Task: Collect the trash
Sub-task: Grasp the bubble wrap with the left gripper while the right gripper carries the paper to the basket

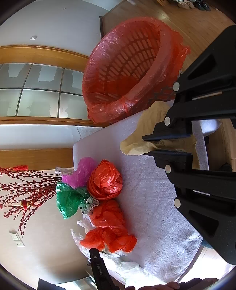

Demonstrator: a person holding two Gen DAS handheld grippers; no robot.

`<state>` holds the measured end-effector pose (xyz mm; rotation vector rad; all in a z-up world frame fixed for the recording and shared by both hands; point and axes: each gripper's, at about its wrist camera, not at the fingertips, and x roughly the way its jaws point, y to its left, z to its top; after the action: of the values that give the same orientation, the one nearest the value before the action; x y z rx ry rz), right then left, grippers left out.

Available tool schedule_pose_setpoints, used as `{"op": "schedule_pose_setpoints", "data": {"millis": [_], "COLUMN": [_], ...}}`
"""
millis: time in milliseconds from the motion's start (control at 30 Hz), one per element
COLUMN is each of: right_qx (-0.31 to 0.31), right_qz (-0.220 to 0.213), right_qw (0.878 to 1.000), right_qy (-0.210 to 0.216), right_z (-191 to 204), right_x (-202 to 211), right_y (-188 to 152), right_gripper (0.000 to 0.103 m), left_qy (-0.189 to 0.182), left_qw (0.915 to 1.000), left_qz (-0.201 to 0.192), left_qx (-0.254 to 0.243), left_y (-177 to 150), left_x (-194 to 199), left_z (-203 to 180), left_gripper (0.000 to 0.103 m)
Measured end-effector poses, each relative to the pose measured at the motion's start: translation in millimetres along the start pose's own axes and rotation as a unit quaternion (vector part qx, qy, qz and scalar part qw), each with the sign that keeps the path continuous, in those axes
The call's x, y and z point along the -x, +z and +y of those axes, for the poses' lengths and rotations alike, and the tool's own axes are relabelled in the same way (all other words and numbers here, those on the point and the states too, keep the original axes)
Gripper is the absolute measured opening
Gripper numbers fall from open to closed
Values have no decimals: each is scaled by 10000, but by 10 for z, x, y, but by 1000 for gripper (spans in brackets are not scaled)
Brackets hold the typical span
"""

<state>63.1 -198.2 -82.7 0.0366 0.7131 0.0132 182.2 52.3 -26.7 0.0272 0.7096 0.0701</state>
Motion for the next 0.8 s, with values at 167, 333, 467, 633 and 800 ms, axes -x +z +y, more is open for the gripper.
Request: {"op": "schedule_pose_setpoints", "data": {"millis": [167, 333, 467, 633, 800], "right_qx": [-27, -94, -175, -317, -459], "right_qz": [-129, -248, -350, -431, -468], "right_qw": [9999, 9996, 9992, 9985, 9978], "right_qy": [-2, 76, 101, 71, -61], "right_z": [-44, -114, -200, -380, -614], "right_x": [98, 192, 269, 383, 467], "right_y": [54, 174, 308, 457, 550], "right_gripper": [11, 11, 11, 11, 11], "left_qy": [-443, -884, -1191, -1578, -1976], "left_qw": [9990, 9960, 9923, 9858, 9770], "left_qz": [-34, -147, -294, -461, -532], "left_qx": [13, -30, -135, -332, -594], "left_y": [70, 251, 421, 576, 663], "left_x": [162, 462, 728, 1029, 1228], "left_z": [103, 160, 62, -211, -626], "left_gripper": [3, 3, 3, 3, 3]}}
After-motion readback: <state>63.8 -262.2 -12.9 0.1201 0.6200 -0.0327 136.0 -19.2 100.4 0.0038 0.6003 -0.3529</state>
